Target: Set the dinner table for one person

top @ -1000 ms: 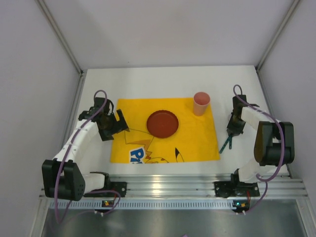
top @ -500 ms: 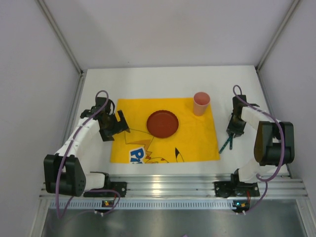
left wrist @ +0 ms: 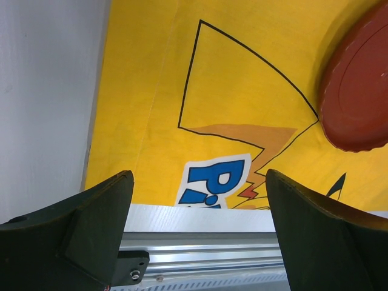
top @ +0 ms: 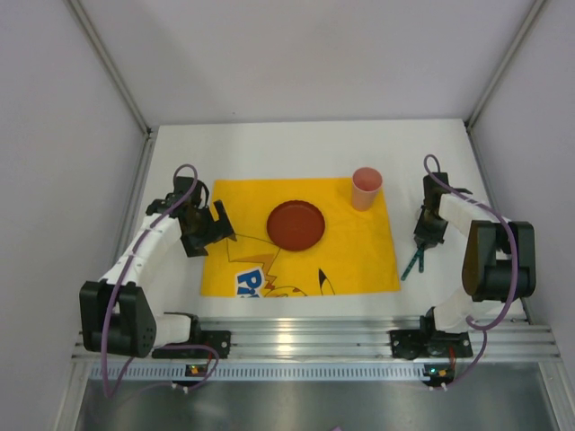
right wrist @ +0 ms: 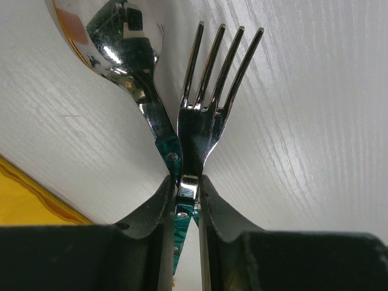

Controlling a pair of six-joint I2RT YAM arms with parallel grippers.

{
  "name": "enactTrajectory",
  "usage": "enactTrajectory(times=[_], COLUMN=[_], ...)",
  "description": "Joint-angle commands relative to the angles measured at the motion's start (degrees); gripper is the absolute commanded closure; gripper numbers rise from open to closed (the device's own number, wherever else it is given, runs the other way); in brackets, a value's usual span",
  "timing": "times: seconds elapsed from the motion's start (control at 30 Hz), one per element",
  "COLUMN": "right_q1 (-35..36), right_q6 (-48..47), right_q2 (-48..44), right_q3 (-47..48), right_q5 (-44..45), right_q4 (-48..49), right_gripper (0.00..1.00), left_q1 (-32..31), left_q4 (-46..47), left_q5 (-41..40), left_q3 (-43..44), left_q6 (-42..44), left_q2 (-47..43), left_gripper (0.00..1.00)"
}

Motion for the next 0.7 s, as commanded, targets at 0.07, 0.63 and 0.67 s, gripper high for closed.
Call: enactTrajectory(times=[0.07,0.63,0.67], right_q1=[-0.64,-0.64,-0.64], right_q6=[-0.94,-0.86,-0.86], right_q2=[-0.97,-1.15,-1.15], right_q3=[3.87,3.0,2.82], right_q5=[1.16,1.08,0.99], right_q4=[-3.1,-3.63,-3.37], right_gripper=[0.77,0.74,0.73], left_q1=[0.15,0.24,0.24], left_q4=[1.18,1.45,1.45], left_q5=[-0.57,-0.13,-0.13], left_q3=[-0.41,-0.49,-0.76], left_q6=[-0.73,-0.55,-0.55], left_q2=[-2.1,-1.75,-2.01], left_gripper=[0.05,0.05,0.05])
